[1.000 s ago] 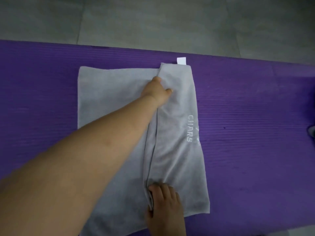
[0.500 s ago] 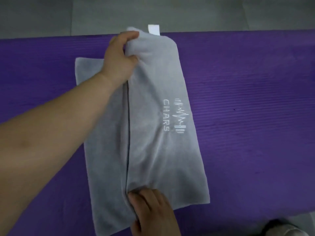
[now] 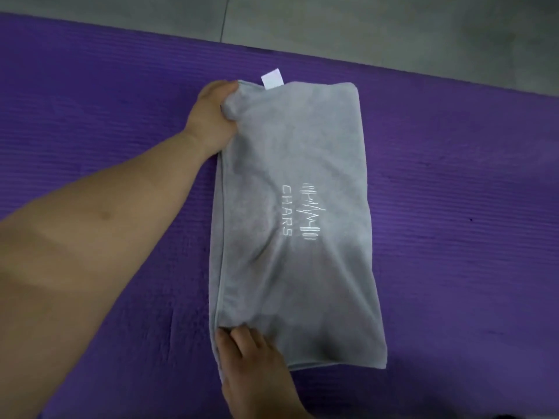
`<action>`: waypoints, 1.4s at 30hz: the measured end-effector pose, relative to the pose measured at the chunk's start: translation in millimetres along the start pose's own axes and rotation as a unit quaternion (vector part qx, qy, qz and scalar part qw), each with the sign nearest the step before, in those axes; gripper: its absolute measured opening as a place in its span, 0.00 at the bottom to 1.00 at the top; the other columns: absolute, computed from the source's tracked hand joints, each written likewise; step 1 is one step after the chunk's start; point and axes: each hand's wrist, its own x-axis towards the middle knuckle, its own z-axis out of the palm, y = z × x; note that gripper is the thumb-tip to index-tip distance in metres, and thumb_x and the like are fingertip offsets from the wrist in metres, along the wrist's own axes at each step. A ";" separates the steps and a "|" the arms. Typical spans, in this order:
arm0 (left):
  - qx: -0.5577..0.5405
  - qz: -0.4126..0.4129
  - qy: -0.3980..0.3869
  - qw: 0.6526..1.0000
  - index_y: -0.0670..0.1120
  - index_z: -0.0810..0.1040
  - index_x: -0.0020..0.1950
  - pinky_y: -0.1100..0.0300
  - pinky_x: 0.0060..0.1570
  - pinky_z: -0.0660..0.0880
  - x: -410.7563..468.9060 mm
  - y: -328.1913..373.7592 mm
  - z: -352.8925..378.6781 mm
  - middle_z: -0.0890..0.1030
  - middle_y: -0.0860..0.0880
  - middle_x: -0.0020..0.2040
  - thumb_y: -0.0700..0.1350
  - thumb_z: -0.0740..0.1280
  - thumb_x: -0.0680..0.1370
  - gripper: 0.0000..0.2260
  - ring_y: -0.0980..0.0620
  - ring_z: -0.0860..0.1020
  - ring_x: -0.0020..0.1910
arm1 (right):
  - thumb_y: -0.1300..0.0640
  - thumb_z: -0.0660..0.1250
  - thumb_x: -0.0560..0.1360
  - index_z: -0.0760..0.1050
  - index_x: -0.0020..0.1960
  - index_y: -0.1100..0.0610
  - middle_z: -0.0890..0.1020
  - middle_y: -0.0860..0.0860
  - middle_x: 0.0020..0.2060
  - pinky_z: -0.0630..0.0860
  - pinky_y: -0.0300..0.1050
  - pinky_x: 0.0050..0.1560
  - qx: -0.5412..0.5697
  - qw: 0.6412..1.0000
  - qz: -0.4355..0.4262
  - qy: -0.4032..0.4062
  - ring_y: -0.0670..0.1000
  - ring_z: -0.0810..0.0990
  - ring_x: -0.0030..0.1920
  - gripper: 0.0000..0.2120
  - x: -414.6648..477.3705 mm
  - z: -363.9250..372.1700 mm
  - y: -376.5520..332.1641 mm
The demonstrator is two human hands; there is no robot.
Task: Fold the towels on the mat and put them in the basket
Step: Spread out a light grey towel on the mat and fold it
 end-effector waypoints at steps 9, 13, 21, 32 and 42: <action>0.041 -0.050 -0.021 0.998 0.46 0.58 0.74 0.68 0.64 0.54 -81.7 -24.1 17.1 0.51 0.45 0.76 0.39 0.63 0.76 0.28 0.49 0.54 0.74 | 0.58 0.54 0.75 0.69 0.51 0.51 0.79 0.47 0.44 0.72 0.37 0.41 0.030 0.984 -0.159 0.079 0.46 0.75 0.42 0.08 -22.3 -39.6 42.7; 0.169 0.149 -0.065 0.972 0.47 0.65 0.67 0.54 0.68 0.55 -201.5 -46.7 40.8 0.64 0.42 0.69 0.53 0.55 0.77 0.20 0.43 0.61 0.68 | 0.49 0.58 0.66 0.66 0.48 0.50 0.69 0.48 0.49 0.65 0.40 0.48 -0.145 0.973 -0.182 -0.015 0.48 0.69 0.46 0.12 -45.4 -78.8 114.7; 0.270 0.187 -0.114 0.938 0.53 0.63 0.69 0.54 0.72 0.46 -283.4 -59.4 46.5 0.67 0.48 0.68 0.61 0.44 0.79 0.23 0.53 0.46 0.75 | 0.53 0.56 0.63 0.74 0.33 0.50 0.77 0.46 0.29 0.61 0.40 0.40 -0.234 0.915 -0.288 -0.158 0.49 0.69 0.35 0.09 -33.5 -93.6 149.4; 0.299 0.284 -0.088 0.907 0.48 0.77 0.55 0.59 0.64 0.59 -273.2 -55.5 23.4 0.84 0.49 0.50 0.54 0.58 0.66 0.21 0.50 0.77 0.55 | 0.56 0.53 0.61 0.76 0.33 0.51 0.77 0.45 0.26 0.72 0.33 0.28 -0.224 0.920 -0.267 -0.180 0.45 0.76 0.26 0.12 -21.9 -93.4 142.7; 0.103 0.174 -0.271 0.941 0.53 0.74 0.38 0.72 0.30 0.68 -307.6 -9.6 6.8 0.78 0.54 0.27 0.54 0.63 0.61 0.09 0.61 0.76 0.27 | 0.58 0.61 0.75 0.72 0.59 0.53 0.78 0.51 0.55 0.71 0.39 0.49 -0.104 0.806 -0.113 -0.572 0.51 0.77 0.54 0.13 -28.8 -173.1 109.6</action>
